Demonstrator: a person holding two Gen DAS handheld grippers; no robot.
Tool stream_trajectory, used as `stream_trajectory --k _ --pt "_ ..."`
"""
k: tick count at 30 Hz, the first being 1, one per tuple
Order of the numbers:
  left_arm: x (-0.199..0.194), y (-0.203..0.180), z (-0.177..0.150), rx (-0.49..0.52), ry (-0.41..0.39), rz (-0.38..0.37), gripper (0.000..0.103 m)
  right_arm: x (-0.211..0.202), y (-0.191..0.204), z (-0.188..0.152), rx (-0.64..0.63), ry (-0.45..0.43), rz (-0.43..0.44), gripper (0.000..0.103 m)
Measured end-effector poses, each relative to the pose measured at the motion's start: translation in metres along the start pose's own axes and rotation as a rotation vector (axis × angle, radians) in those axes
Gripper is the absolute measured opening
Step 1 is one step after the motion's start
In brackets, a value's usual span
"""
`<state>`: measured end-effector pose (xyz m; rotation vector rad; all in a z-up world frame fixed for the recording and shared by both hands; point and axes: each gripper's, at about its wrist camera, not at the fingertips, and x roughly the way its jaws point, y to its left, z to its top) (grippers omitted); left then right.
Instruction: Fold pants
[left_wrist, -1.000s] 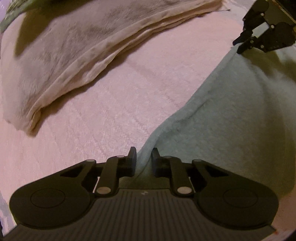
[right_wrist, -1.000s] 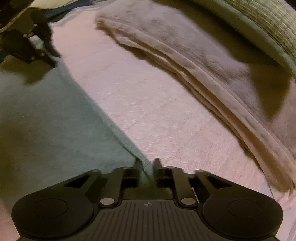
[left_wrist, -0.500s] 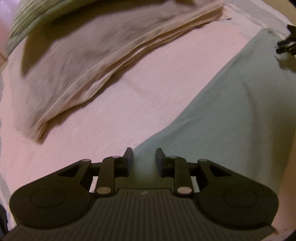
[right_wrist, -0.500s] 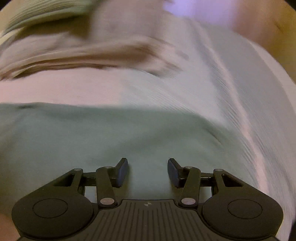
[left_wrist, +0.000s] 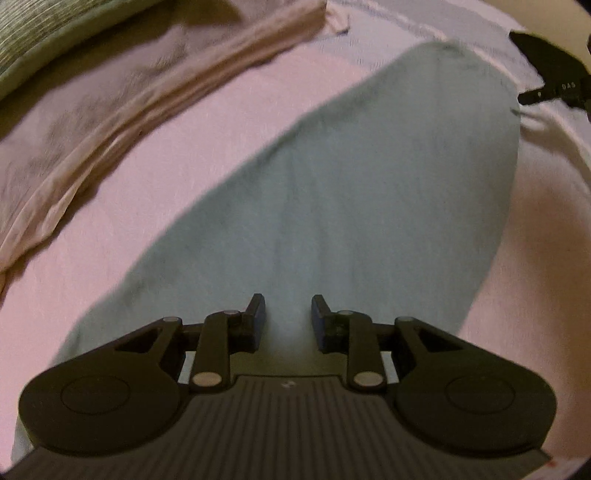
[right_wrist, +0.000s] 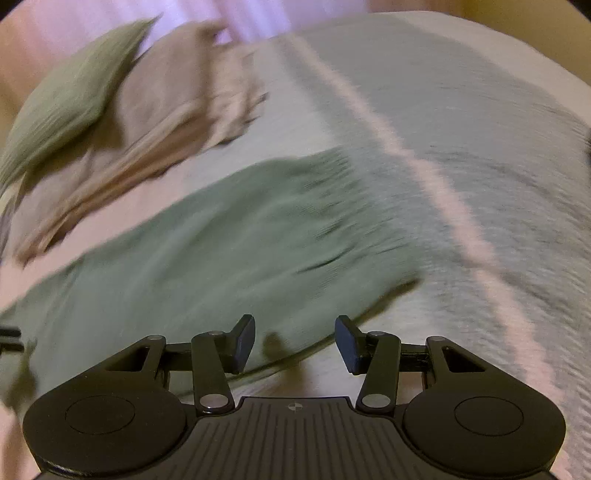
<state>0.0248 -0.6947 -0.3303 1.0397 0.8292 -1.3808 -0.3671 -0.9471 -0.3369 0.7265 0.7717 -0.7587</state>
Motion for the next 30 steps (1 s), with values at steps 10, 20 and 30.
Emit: stream_trajectory --k 10,20,30 --pt "-0.043 0.008 -0.110 0.044 0.087 0.091 0.025 -0.010 0.154 -0.086 -0.003 0.100 0.361 0.045" --pt "-0.062 0.054 -0.207 0.315 0.032 0.159 0.029 0.027 0.330 -0.173 -0.056 0.131 0.505 0.045" --pt "-0.042 0.164 -0.260 0.156 -0.028 0.115 0.026 0.055 0.362 -0.196 -0.043 -0.027 0.406 0.045"
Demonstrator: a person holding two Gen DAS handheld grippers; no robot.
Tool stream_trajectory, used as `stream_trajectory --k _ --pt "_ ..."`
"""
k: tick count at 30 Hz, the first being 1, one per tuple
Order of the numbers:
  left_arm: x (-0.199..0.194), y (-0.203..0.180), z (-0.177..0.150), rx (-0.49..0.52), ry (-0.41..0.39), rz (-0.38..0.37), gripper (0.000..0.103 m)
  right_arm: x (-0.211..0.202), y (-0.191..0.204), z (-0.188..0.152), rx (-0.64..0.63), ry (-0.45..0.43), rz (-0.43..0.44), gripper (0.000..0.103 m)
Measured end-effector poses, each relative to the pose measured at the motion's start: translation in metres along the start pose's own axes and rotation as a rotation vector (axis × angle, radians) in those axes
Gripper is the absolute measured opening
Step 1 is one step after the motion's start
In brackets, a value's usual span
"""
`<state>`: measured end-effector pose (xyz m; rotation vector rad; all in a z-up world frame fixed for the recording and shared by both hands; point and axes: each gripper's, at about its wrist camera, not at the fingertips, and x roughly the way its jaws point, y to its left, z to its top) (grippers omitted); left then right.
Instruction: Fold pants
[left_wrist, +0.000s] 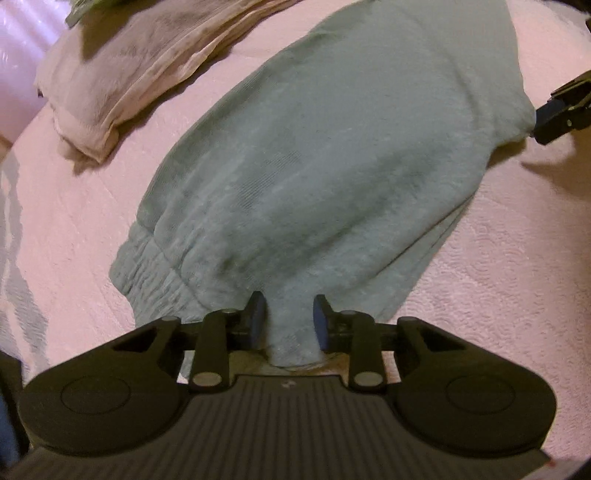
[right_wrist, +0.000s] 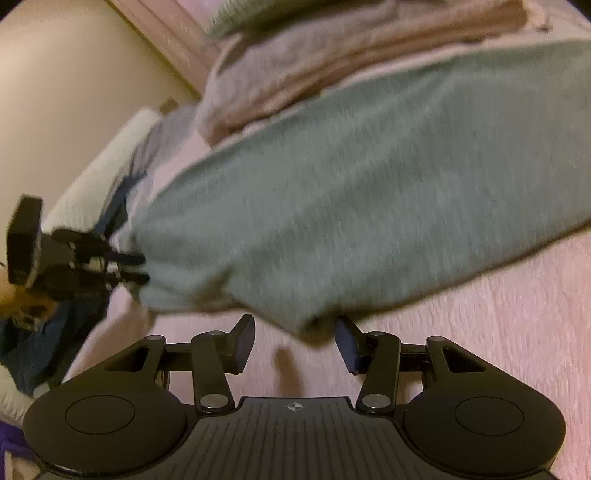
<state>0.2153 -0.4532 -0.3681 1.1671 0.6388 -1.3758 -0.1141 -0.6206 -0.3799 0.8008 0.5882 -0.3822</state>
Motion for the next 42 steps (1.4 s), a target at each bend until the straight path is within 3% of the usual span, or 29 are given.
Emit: stream_trajectory --k 7,9,10,13,21,28,31,34,37,42 --pt "0.002 0.000 -0.015 0.005 -0.023 -0.019 0.026 0.011 -0.013 0.003 0.094 0.002 0.091 0.045" --pt "0.001 0.000 -0.019 0.013 -0.025 -0.022 0.026 0.013 -0.020 0.003 0.142 0.033 0.091 0.022" --pt "-0.001 0.001 -0.020 0.014 -0.026 -0.022 0.026 0.011 -0.024 0.005 0.164 0.055 0.073 0.003" --pt "-0.006 -0.001 -0.023 0.022 -0.026 -0.018 0.026 -0.005 -0.028 0.011 0.170 0.107 0.074 0.000" --pt "-0.040 -0.009 -0.030 -0.001 -0.039 0.027 0.030 -0.020 -0.019 0.022 0.040 0.222 -0.011 0.000" --pt "-0.055 0.013 -0.018 -0.229 -0.155 0.047 0.031 -0.034 -0.005 0.019 -0.039 0.168 -0.095 0.001" --pt "-0.038 0.027 -0.006 -0.315 -0.190 0.060 0.031 -0.031 0.011 0.023 -0.090 0.133 -0.120 0.016" --pt "-0.009 0.035 0.000 -0.357 -0.120 0.053 0.031 -0.023 0.023 0.032 -0.137 0.087 -0.126 0.028" --pt "0.016 0.028 -0.007 -0.283 -0.036 0.053 0.033 -0.007 0.024 0.043 -0.144 0.039 -0.117 0.030" --pt "0.019 0.032 -0.013 -0.318 -0.058 0.042 0.033 0.027 -0.013 0.039 -0.131 0.127 -0.173 0.030"
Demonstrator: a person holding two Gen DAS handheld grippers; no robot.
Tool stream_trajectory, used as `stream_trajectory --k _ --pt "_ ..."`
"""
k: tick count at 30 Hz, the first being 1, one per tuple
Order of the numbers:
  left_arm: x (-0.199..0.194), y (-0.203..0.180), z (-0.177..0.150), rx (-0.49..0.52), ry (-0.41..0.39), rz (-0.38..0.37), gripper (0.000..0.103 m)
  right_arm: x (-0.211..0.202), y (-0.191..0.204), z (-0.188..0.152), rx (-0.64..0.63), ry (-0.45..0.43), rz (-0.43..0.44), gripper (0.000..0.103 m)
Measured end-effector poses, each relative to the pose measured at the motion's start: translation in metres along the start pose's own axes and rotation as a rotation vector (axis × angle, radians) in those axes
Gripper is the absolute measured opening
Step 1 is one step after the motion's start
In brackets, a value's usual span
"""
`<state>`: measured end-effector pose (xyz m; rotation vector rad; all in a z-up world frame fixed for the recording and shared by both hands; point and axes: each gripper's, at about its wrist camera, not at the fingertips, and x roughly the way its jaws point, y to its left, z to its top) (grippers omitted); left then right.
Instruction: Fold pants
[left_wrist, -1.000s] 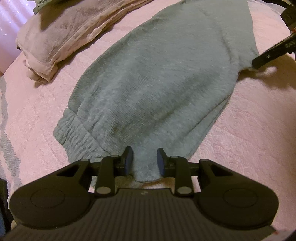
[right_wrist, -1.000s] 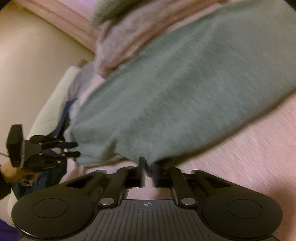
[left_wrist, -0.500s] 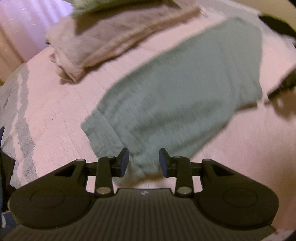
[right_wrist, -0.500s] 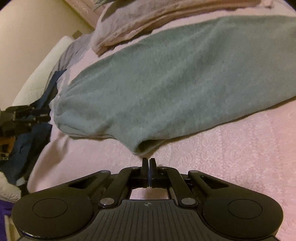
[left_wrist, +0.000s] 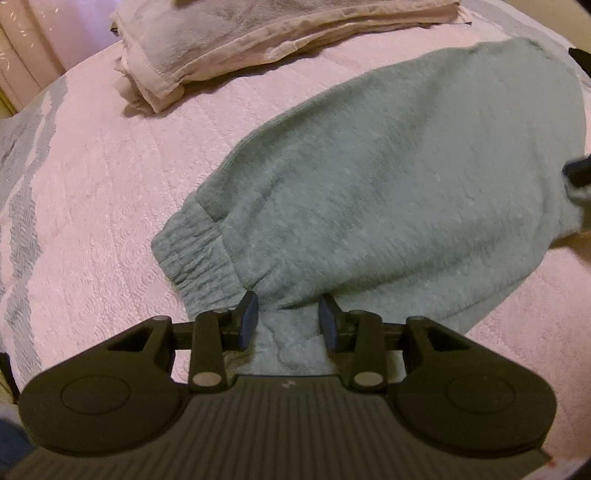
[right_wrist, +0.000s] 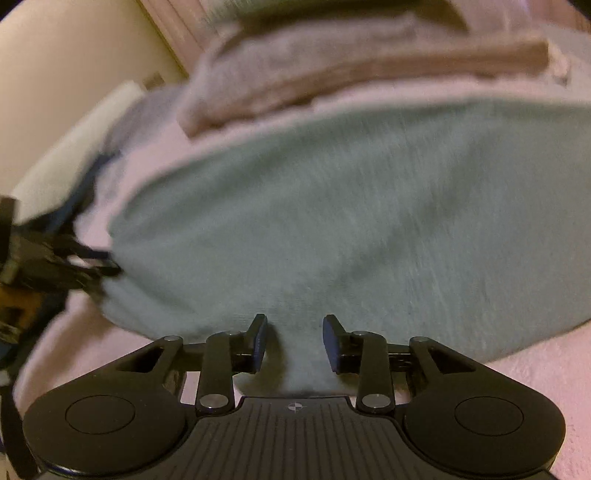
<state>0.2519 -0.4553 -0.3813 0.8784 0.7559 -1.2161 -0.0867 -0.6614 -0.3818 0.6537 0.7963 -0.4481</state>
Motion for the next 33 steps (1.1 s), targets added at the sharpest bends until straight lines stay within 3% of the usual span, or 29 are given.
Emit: stream_trajectory --k 5,8,16,21,23,27,29,33 --pt "-0.013 0.000 0.009 0.004 0.013 0.001 0.033 -0.033 -0.043 -0.006 0.086 0.003 -0.113 0.030" --pt "-0.031 -0.005 0.016 -0.024 0.012 0.013 0.033 -0.059 -0.061 -0.004 0.138 0.026 -0.236 0.036" --pt "-0.077 -0.072 0.037 -0.055 -0.024 -0.045 0.034 -0.144 -0.121 0.007 0.287 -0.135 -0.279 0.052" --pt "-0.088 -0.138 0.063 -0.162 -0.041 -0.052 0.037 -0.188 -0.201 0.022 0.377 -0.230 -0.290 0.056" --pt "-0.084 -0.172 0.080 -0.179 -0.046 -0.049 0.049 -0.200 -0.248 0.029 0.442 -0.269 -0.273 0.058" --pt "-0.065 -0.251 0.118 -0.185 -0.036 -0.046 0.054 -0.213 -0.340 0.047 0.564 -0.334 -0.261 0.060" --pt "-0.050 -0.287 0.136 -0.182 -0.026 -0.054 0.056 -0.211 -0.378 0.053 0.611 -0.340 -0.244 0.066" --pt "-0.026 -0.351 0.172 -0.152 0.007 -0.085 0.059 -0.188 -0.428 0.058 0.699 -0.299 -0.206 0.068"
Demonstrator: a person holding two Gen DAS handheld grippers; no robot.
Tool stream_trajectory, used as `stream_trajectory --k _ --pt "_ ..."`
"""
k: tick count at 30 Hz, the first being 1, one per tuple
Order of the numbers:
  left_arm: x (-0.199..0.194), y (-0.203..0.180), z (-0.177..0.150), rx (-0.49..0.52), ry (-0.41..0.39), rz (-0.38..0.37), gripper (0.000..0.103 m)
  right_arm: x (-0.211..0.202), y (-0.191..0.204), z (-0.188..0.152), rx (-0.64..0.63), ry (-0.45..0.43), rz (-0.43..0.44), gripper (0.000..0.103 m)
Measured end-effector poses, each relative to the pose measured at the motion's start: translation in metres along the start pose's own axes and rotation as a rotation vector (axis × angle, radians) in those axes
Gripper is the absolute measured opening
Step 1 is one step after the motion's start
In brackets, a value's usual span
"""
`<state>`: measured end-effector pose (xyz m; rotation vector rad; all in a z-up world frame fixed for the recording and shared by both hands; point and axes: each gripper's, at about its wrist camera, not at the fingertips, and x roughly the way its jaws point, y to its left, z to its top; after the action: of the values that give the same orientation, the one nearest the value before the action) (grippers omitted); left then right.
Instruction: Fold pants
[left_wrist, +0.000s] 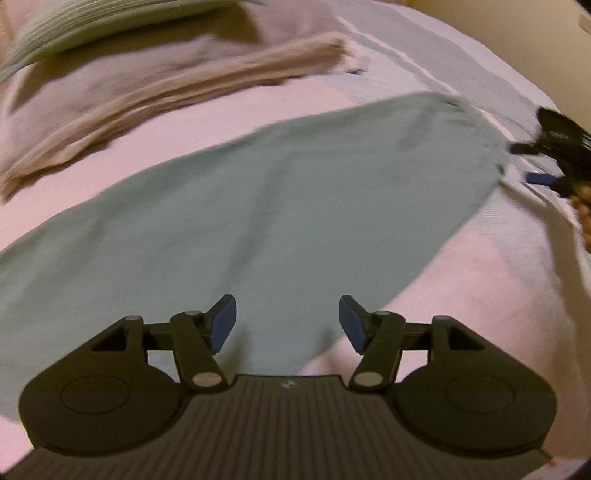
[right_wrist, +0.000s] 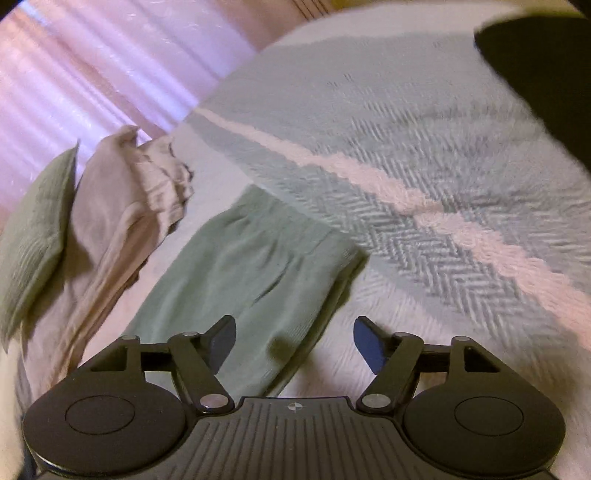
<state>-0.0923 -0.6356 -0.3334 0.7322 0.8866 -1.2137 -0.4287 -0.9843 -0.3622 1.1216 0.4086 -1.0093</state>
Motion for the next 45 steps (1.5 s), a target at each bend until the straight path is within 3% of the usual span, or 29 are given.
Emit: stream_trajectory --k 3,9,12,14,16,20,24,26,29,31,34,36,39,41,45 --pt "0.016 -0.038 0.020 0.042 0.022 -0.009 0.061 0.018 -0.014 0.007 0.058 0.001 0.071 0.068" --pt "0.037 -0.069 0.046 0.102 0.050 0.008 0.061 0.038 -0.027 0.015 0.161 -0.011 0.236 0.067" --pt "0.037 -0.078 0.051 0.131 0.049 0.004 0.061 0.034 -0.042 0.014 0.232 -0.028 0.271 0.046" --pt "0.034 -0.077 0.051 0.133 0.040 0.002 0.061 0.032 -0.050 0.012 0.244 -0.032 0.274 0.019" --pt "0.031 -0.073 0.050 0.124 0.029 -0.001 0.061 0.027 -0.051 0.012 0.241 -0.042 0.279 0.010" --pt "0.023 -0.055 0.035 0.090 -0.004 0.003 0.061 -0.004 -0.007 0.019 0.059 -0.106 0.214 0.007" --pt "0.004 -0.027 0.012 0.055 -0.042 0.004 0.061 -0.041 0.087 0.009 -0.232 -0.214 0.129 0.007" --pt "-0.012 -0.005 -0.002 0.035 -0.064 0.009 0.061 -0.056 0.150 -0.014 -0.405 -0.269 0.127 0.007" --pt "-0.041 0.038 -0.029 -0.016 -0.092 0.033 0.061 -0.073 0.241 -0.073 -0.647 -0.346 0.168 0.007" --pt "-0.061 0.073 -0.050 -0.057 -0.105 0.060 0.062 -0.078 0.294 -0.127 -0.797 -0.376 0.214 0.007" --pt "-0.085 0.120 -0.081 -0.116 -0.109 0.093 0.063 -0.066 0.345 -0.212 -0.977 -0.354 0.256 0.007" --pt "-0.096 0.148 -0.104 -0.160 -0.104 0.103 0.063 -0.041 0.357 -0.270 -1.088 -0.304 0.266 0.007" --pt "-0.104 0.180 -0.134 -0.199 -0.099 0.113 0.064 0.005 0.355 -0.343 -1.254 -0.167 0.215 0.007" --pt "-0.105 0.196 -0.150 -0.221 -0.095 0.109 0.064 0.023 0.348 -0.369 -1.316 -0.103 0.166 0.007" --pt "-0.105 0.214 -0.168 -0.261 -0.100 0.099 0.064 0.027 0.346 -0.380 -1.384 -0.112 0.128 0.011"
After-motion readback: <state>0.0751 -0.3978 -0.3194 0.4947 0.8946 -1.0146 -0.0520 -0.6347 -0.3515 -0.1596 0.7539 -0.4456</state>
